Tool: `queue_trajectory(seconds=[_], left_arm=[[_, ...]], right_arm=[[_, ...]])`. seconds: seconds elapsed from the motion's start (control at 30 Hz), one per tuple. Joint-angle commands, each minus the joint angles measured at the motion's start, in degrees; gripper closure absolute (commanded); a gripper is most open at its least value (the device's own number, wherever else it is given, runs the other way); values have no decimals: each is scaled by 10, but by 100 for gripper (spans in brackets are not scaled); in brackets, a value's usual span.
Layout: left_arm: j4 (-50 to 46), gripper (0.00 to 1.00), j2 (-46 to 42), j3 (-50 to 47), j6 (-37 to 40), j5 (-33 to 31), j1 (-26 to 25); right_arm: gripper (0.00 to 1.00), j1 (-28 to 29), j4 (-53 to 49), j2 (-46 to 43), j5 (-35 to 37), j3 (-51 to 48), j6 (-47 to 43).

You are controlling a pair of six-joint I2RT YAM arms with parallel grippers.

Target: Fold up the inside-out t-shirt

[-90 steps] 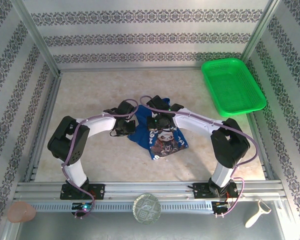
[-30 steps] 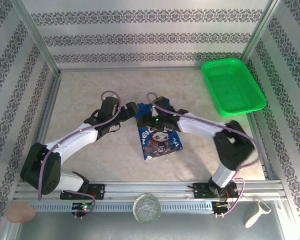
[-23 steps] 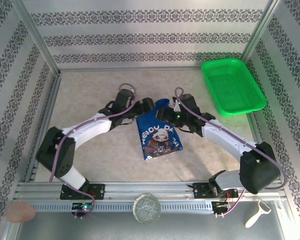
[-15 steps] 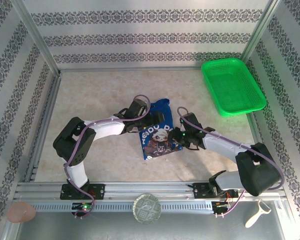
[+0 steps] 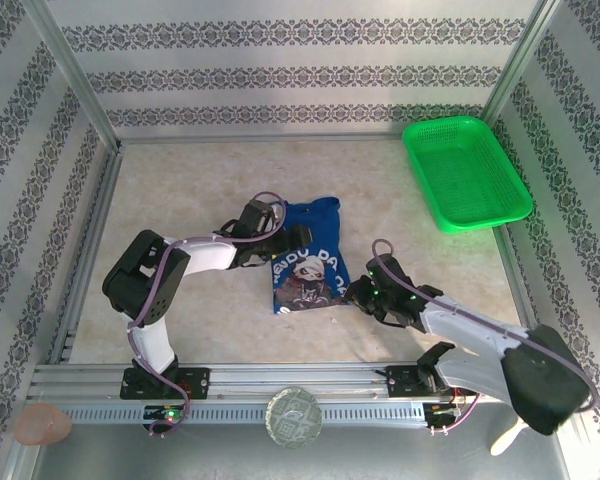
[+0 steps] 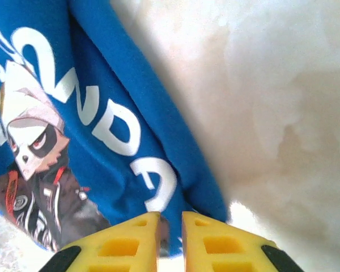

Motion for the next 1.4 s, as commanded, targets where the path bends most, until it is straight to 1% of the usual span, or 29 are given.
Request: queue_trajectory(seconds=[0.0,0.07,0.13,0.2,0.23,0.3,0.33,0.43,0.57,0.67,0.77,0.87,0.9,0.97,1.0,1.03,1.07,1.13,1.27,1.37], left_arm=[[-12,6,-18,25,20,28,29],[-42,5,-37,51,26,35,36],[-75,4,-43,83,32,44,45],[-89,4,-44,103,33,54,52],[-92,4,-45,109,32,56,52],[-87,1,-49,110,18,69,51],[-74,1,-54,101,3,75,49],[-25,0,-78,57,-37,82,32],[-9,0,-112,2,-61,65,-12],[15,0,-140,-48,-80,41,-43],[47,0,-159,-94,-102,24,-70],[63,0,-162,-119,-107,20,-89],[66,0,-160,-126,-106,18,-91],[79,0,-150,-138,-108,19,-94],[86,0,-143,-147,-107,17,-94],[96,0,-137,-158,-107,16,-94],[107,0,-131,-170,-108,15,-94],[119,0,-120,-191,-103,13,-94],[106,0,-108,-218,-85,10,-94],[90,0,-95,-221,-72,11,-94]], right_arm=[[79,-8,-95,-41,66,63,-24],[74,-60,-108,-21,49,118,-101],[65,-123,-87,44,-12,178,-174],[55,-155,-76,128,-51,244,-231],[51,-165,-76,175,-72,287,-257],[47,-168,-90,258,-90,362,-290],[46,-168,-97,298,-90,400,-299],[46,-169,-101,388,-82,474,-310],[47,-164,-106,464,-86,535,-306],[49,-158,-111,495,-80,556,-305],[53,-152,-109,512,-78,562,-301],[60,-149,-105,526,-82,565,-296],[63,-149,-101,530,-85,566,-295],[75,-149,-101,535,-89,570,-296],[83,-149,-99,535,-91,572,-296],[93,-150,-98,534,-93,574,-295],[100,-152,-98,531,-94,578,-296],[100,-154,-96,521,-95,584,-293],[100,-158,-94,500,-89,604,-287],[100,-159,-100,513,-87,634,-282]])
